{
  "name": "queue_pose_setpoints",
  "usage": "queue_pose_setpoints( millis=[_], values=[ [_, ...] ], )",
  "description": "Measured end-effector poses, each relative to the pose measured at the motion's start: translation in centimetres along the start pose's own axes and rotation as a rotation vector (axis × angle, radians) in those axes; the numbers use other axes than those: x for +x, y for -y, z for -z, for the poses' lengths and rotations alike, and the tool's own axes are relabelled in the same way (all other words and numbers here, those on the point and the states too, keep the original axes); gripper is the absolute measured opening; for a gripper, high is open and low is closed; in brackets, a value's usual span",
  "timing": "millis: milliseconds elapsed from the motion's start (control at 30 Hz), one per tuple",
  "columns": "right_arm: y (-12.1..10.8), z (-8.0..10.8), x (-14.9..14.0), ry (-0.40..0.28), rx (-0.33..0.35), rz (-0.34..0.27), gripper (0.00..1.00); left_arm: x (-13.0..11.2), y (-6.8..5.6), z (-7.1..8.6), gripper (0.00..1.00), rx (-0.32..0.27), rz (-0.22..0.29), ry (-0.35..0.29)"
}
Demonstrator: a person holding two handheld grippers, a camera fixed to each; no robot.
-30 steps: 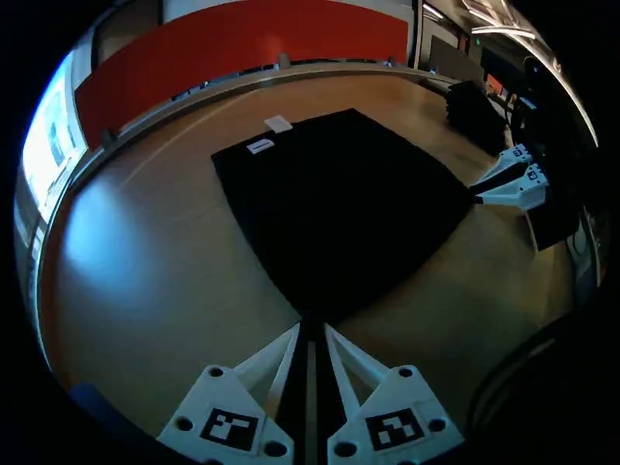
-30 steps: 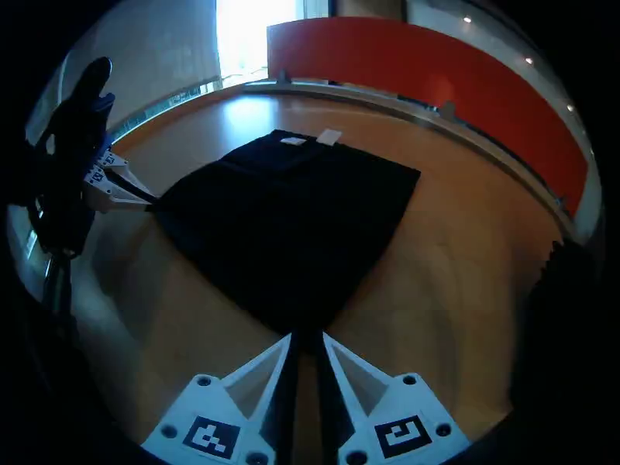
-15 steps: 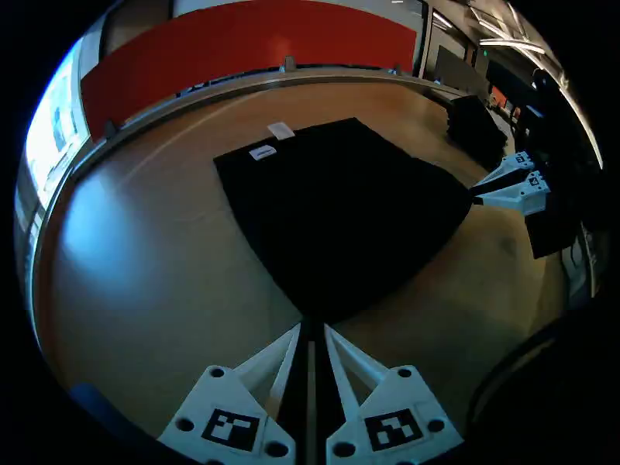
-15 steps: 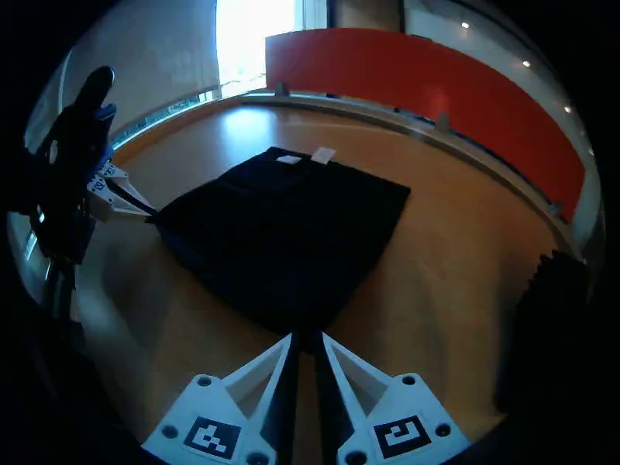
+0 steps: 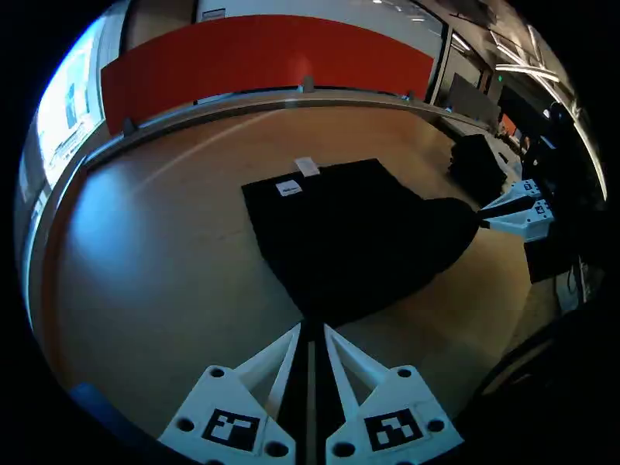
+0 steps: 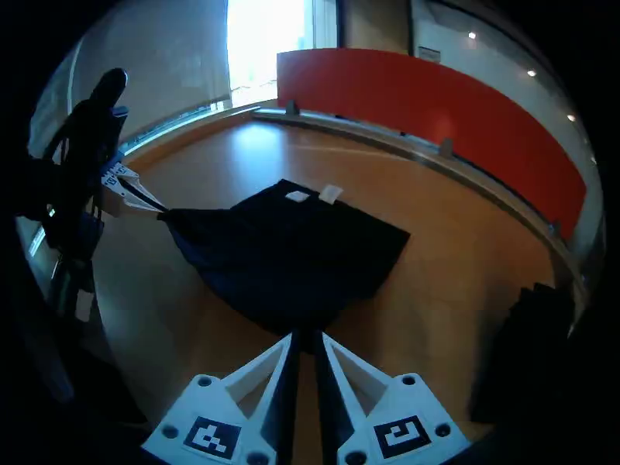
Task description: Fold towel
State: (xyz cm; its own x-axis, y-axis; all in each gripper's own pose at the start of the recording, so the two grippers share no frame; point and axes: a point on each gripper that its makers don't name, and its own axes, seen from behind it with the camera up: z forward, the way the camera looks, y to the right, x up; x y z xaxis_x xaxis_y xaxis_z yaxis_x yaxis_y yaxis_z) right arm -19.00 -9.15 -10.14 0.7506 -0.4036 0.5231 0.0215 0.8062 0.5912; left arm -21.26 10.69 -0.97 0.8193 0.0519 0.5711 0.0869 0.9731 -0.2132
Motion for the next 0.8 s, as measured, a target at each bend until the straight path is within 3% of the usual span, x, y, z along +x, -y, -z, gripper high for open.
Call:
queue_pose_setpoints(
  millis=[500,800],
  values=[
    [0.9,4.1,1.8,0.01,0.021,0.003,0.13,0.8,-1.9,4.2,0.05,-0.018,0.04,0.005],
    [1.1,4.9,2.0,0.015,0.029,-0.01,0.13,0.8,-2.3,4.8,0.05,-0.029,0.061,0.012]
  ],
)
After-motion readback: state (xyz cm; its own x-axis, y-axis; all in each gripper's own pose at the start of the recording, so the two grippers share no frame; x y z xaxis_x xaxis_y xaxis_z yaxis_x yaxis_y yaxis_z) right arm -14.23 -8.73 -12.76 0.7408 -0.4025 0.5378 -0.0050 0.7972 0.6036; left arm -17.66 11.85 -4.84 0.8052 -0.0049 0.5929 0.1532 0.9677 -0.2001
